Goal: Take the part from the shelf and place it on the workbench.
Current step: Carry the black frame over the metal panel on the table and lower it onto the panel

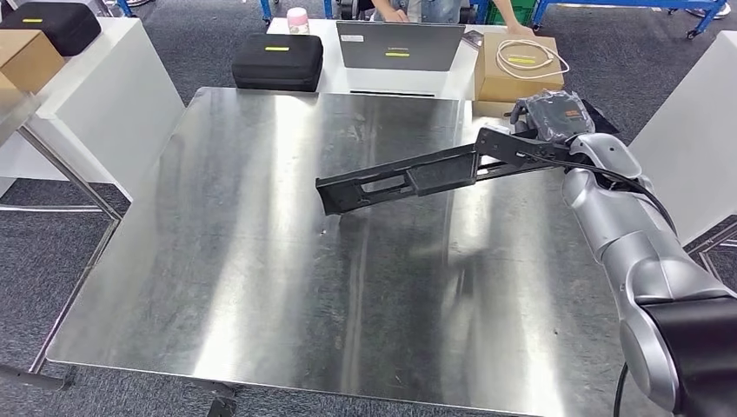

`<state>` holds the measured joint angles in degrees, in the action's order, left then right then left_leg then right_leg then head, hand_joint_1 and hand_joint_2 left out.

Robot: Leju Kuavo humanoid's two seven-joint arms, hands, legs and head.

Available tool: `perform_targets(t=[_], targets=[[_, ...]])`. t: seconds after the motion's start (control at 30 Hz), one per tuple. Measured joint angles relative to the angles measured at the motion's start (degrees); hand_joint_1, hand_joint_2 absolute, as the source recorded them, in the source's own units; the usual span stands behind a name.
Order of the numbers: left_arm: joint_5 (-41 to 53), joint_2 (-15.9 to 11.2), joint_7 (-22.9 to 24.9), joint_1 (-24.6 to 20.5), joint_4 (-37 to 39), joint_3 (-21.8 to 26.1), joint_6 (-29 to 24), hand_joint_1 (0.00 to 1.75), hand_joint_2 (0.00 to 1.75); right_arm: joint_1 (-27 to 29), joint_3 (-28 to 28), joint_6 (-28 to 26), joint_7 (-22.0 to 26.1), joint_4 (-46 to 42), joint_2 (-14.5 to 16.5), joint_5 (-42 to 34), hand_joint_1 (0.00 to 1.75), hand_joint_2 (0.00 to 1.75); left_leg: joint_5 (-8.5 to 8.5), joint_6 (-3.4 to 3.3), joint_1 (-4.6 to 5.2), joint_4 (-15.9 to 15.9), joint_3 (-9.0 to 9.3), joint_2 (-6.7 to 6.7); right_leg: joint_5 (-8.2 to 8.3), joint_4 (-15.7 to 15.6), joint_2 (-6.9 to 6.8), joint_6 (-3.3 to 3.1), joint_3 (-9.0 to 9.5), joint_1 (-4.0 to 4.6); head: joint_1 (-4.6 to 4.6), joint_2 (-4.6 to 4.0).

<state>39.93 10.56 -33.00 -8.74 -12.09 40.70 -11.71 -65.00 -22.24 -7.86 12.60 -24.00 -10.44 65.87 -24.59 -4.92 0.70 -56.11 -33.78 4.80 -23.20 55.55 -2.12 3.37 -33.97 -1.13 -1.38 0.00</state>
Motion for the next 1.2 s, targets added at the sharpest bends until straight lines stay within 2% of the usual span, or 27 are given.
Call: perform_targets(t=[0.13, 0.27, 0.4, 0.67, 0.8, 0.9, 0.93, 0.97, 1.03, 1.07, 1.1, 1.13, 1.17, 1.2], targets=[[-0.28, 0.00, -2.13, 0.04, 0.00, 0.02, -0.96, 0.00, 1.75, 0.10, -1.49, -0.54, -1.11, 0.15, -0.52, -0.25, 0.00, 0.00, 0.19, 0.43, -0.22, 0.05, -0.04, -0.02, -0.01, 0.08, -0.01, -0.03, -0.10, 0.23, -0.02, 0.00], [0.13, 0.00, -0.23, 0.09, 0.01, 0.03, 0.89, 0.00, 0.00, 0.35, -2.57, -1.19, -1.36, 0.30, -1.37, -0.86, 0.00, 0.00, 0.25, 1.47, -0.33, 0.10, -0.09, -0.05, 0.03, 0.13, -0.04, -0.19, -0.13, 0.37, 0.02, 0.00], [1.38, -0.01, 3.74, 0.12, 0.01, -0.01, 0.43, 0.00, 0.00, 0.53, -3.52, -1.24, -2.09, 0.42, -1.77, -1.39, 0.00, 0.00, 0.26, 1.73, -0.22, 0.09, -0.14, -0.04, 0.08, 0.14, -0.02, -0.29, -0.15, 0.40, 0.02, 0.00], [1.20, -0.10, 4.94, 0.19, 0.01, -0.01, 1.08, 0.00, 0.00, 0.57, -4.56, -1.14, -2.45, 0.44, -2.91, -2.42, 0.00, 0.00, 0.08, 1.55, 0.37, -0.45, -0.51, -0.30, 0.21, 0.11, -0.14, -0.11, -0.13, -0.13, 0.02, 0.00], [1.19, -0.15, 5.02, 0.19, 0.01, -0.01, 1.09, 0.00, 0.00, 0.60, -4.96, -0.83, -2.58, 0.44, -3.14, -2.73, 0.00, 0.00, -0.20, 1.01, 0.62, -0.97, -0.88, -0.36, 0.40, 0.05, -0.19, 0.24, -0.10, -0.21, 0.02, 0.00], [1.19, -0.14, 5.01, 0.17, 0.01, -0.01, 1.09, 0.00, 0.00, 0.54, -5.20, -0.13, -3.10, 0.44, -3.37, -3.03, 0.00, 0.00, 0.43, -0.03, 0.43, -0.48, -0.69, -0.40, 0.01, 0.61, 0.07, 0.76, -0.40, -0.08, 0.03, 0.00], [1.20, -0.12, 5.01, 0.14, 0.01, -0.01, 1.12, 0.00, 0.00, 0.54, -5.27, 0.07, -3.28, 0.44, -3.59, -3.14, 0.00, 0.00, 0.78, -0.41, 0.30, -0.19, -0.63, -0.41, -1.03, 2.16, 0.46, 0.70, -1.08, -0.05, 0.09, 0.00], [1.20, -0.09, 5.01, 0.10, 0.01, -0.01, 1.21, 0.00, 0.00, 0.53, -5.32, 0.33, -3.45, 0.46, -3.92, -3.23, 0.00, 0.00, 1.03, -0.70, 0.17, 0.05, -0.66, -0.46, -2.80, 5.17, 0.92, 0.43, -2.43, -0.05, 0.20, 0.00], [1.21, -0.10, 5.01, 0.07, 0.01, -0.01, 1.48, 0.00, 0.00, 0.62, -5.41, 0.84, -3.68, 0.55, -4.50, -3.35, 0.00, 0.00, 1.27, -0.98, 0.25, 0.05, -1.07, -0.75, -6.71, 13.68, 1.64, 0.06, -5.94, -0.06, 0.37, 0.00], [1.21, -0.10, 5.01, 0.10, 0.01, -0.01, 1.70, 0.00, 0.00, 0.72, -5.44, 1.07, -3.78, 0.63, -4.77, -3.40, 0.00, 0.00, 1.39, -1.03, 0.27, 0.03, -1.24, -0.88, -7.93, 17.14, 1.81, 0.22, -7.28, -0.03, 0.40, 0.00], [1.21, -0.10, 5.01, 0.12, 0.01, -0.01, 1.88, 0.00, 0.00, 0.82, -5.47, 1.22, -3.89, 0.71, -4.94, -3.43, 0.00, 0.00, 1.49, -1.02, 0.28, 0.02, -1.37, -0.98, -8.24, 18.53, 1.92, 0.56, -7.59, 0.00, 0.43, 0.00], [1.21, -0.09, 5.01, 0.14, 0.01, -0.01, 2.03, 0.00, 0.00, 0.88, -5.50, 1.31, -4.03, 0.76, -5.10, -3.48, 0.00, 0.00, 1.59, -0.94, 0.27, 0.00, -1.44, -1.04, -7.57, 17.29, 1.96, 1.05, -6.59, -0.01, 0.48, 0.00], [1.21, -0.08, 5.01, 0.15, 0.01, -0.01, 2.16, 0.00, 0.00, 0.87, -5.52, 1.38, -4.18, 0.80, -5.23, -3.54, 0.00, 0.00, 1.67, -0.83, 0.25, -0.05, -1.48, -1.07, -6.23, 13.75, 1.88, 1.57, -4.41, -0.11, 0.49, 0.00], [1.21, -0.09, 5.01, 0.14, 0.01, -0.01, 2.20, 0.00, 0.00, 0.81, -5.53, 1.44, -4.30, 0.81, -5.32, -3.58, 0.00, 0.00, 1.73, -0.67, 0.27, -0.15, -1.51, -1.07, -4.91, 8.91, 1.53, 1.93, -1.70, -0.28, 0.51, 0.00]])
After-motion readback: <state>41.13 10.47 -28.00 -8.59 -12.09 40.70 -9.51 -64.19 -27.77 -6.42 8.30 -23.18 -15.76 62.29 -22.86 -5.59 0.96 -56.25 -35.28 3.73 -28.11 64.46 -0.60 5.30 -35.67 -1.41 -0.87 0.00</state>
